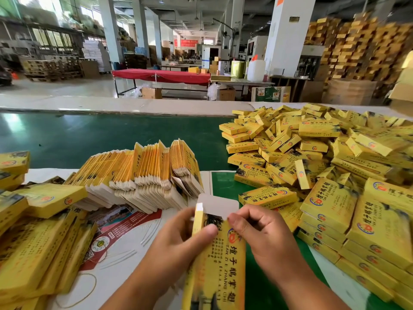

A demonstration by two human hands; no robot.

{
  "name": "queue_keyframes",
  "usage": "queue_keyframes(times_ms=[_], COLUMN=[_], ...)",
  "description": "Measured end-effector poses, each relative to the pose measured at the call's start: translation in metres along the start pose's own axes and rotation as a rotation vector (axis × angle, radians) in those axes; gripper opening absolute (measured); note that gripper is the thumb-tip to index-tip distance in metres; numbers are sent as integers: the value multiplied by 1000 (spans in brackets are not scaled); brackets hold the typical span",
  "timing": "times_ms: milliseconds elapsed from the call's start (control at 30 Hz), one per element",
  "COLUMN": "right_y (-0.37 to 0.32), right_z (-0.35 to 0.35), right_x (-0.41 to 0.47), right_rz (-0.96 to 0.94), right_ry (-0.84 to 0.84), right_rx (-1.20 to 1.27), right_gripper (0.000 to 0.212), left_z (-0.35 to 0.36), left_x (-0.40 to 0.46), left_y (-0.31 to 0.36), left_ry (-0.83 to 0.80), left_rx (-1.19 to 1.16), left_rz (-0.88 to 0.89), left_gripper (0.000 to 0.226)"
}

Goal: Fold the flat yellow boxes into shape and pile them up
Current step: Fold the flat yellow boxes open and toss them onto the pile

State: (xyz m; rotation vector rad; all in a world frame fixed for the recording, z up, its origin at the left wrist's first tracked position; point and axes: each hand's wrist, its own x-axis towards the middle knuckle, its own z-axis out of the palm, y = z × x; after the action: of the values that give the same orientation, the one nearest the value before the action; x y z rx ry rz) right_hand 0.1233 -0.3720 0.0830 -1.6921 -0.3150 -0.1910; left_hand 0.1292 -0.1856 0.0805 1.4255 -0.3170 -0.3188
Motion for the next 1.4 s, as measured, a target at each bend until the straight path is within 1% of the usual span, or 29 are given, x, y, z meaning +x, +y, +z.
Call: queue_keyframes(times_ms=[33,67,133,200,267,367,433,667,767,833,967,1033,1100,1133,1167,1233,1267,1300,1333,1400], right_y=[0,1,1,2,4,5,5,2,0,-1,3,5,5,6,7,9,9,8,6,3], right_z=[0,-1,1,2,3,4,5,5,6,7,6,4,1,1,0,-2,-3,-3,-4,-4], right_x=[0,0,0,0,0,-1,-1,-2,-3,-4,-3,-3,-1,0,0,2,2,2,2,2], right_rz=[2,12,29,18,-2,-21,-26,-17,-20,-28,-47,-48,-16,11,47,118,145,166,180,190], right_ry=[15,30,58,92,116,133,135,132,118,106,93,91,69,46,16,-26,-42,-63,-85,-113], right_rx=[-26,-35,-53,-91,-115,-109,-94,-69,-87,-88,-90,-88,-58,-35,-5,37,44,61,89,142], right_gripper=[34,35,32,29,29,31,31,35,38,41,52,48,37,31,32,51,58,60,55,37], left_z=[-1,-1,2,3,1,-2,-3,-4,-2,-2,-5,-5,-6,-7,-8,-9,-10,-10,-10,-11], left_x=[-1,-1,1,3,4,6,6,6,5,5,6,5,5,6,7,8,9,9,9,9], left_y=[-1,0,2,1,-3,-4,-4,-5,-4,-2,-3,-2,-2,-2,-3,-2,-2,-1,-1,-2], left_ry=[68,99,86,65,85,64,53,-4,-93,-107,-28,27,54,66,84,123,129,124,113,98], left_rx=[48,61,24,19,2,-68,-76,-8,43,96,162,176,124,101,90,76,69,67,67,77], left_rz=[95,158,193,183,164,116,90,46,22,19,48,93,121,126,124,114,109,107,109,114], left_gripper=[58,53,49,46,42,39,39,37,27,21,34,33,31,37,47,64,66,64,59,48])
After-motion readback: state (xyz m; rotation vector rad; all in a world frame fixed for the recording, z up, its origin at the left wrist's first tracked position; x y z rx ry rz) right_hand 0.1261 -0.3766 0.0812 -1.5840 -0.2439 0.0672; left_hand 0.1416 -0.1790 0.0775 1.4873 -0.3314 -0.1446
